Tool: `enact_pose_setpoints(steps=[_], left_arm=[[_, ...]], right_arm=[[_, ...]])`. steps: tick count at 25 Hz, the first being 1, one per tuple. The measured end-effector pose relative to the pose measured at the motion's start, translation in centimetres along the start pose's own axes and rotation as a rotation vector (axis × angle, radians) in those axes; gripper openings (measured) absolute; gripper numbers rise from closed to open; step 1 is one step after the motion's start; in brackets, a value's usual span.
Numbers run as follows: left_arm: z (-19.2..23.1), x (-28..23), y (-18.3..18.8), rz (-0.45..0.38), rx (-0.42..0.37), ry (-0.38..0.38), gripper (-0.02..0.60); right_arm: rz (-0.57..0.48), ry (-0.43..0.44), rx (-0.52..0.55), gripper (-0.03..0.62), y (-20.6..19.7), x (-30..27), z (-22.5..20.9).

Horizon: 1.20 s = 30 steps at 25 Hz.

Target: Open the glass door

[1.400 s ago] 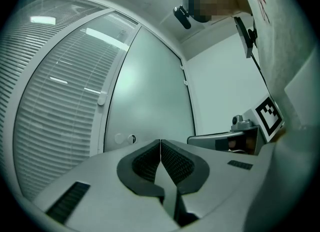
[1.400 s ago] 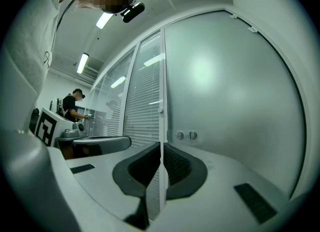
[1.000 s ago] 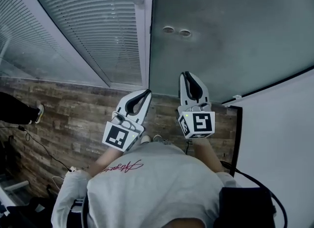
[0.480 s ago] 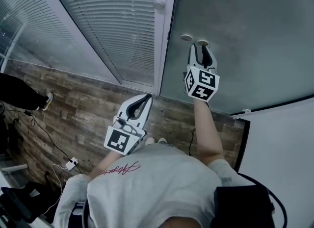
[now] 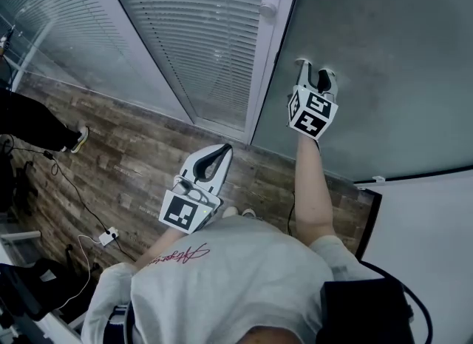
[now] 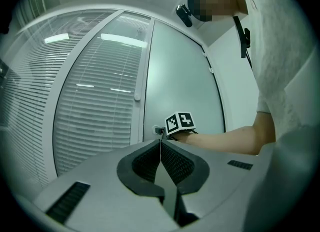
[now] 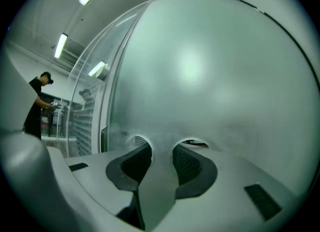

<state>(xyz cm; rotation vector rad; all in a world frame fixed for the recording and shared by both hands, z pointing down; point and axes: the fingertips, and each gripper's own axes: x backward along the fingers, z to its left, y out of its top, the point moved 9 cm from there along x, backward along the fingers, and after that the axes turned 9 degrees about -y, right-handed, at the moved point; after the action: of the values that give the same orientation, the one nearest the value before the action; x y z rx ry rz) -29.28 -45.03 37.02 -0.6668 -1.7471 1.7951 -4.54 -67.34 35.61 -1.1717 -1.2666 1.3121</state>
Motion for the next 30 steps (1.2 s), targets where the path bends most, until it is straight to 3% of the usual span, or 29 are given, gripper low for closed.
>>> enact_pose_setpoints(steps=[2,8,24,30], left_arm=[[0.2,0.2,0.0,0.001,0.004,0.003,0.018],[0.4,0.6,-0.2,0.002,0.013,-0.003,0.017],[0.4,1.5,-0.4,0.003,0.02,-0.064,0.017],[0.8,2.1,-0.1,-0.03,0.01,-0.074,0.017]], right_arm=[[-0.025,-0.009,0.031,0.141,0.0,-0.1,0.1],[-0.047,-0.035,-0.029,0.132,-0.3,0.2,0.2],[-0.075,-0.036,-0.035,0.132,-0.4,3.2,0.5],[-0.081,-0.038,-0.032,0.132,-0.4,5.0,0.8]])
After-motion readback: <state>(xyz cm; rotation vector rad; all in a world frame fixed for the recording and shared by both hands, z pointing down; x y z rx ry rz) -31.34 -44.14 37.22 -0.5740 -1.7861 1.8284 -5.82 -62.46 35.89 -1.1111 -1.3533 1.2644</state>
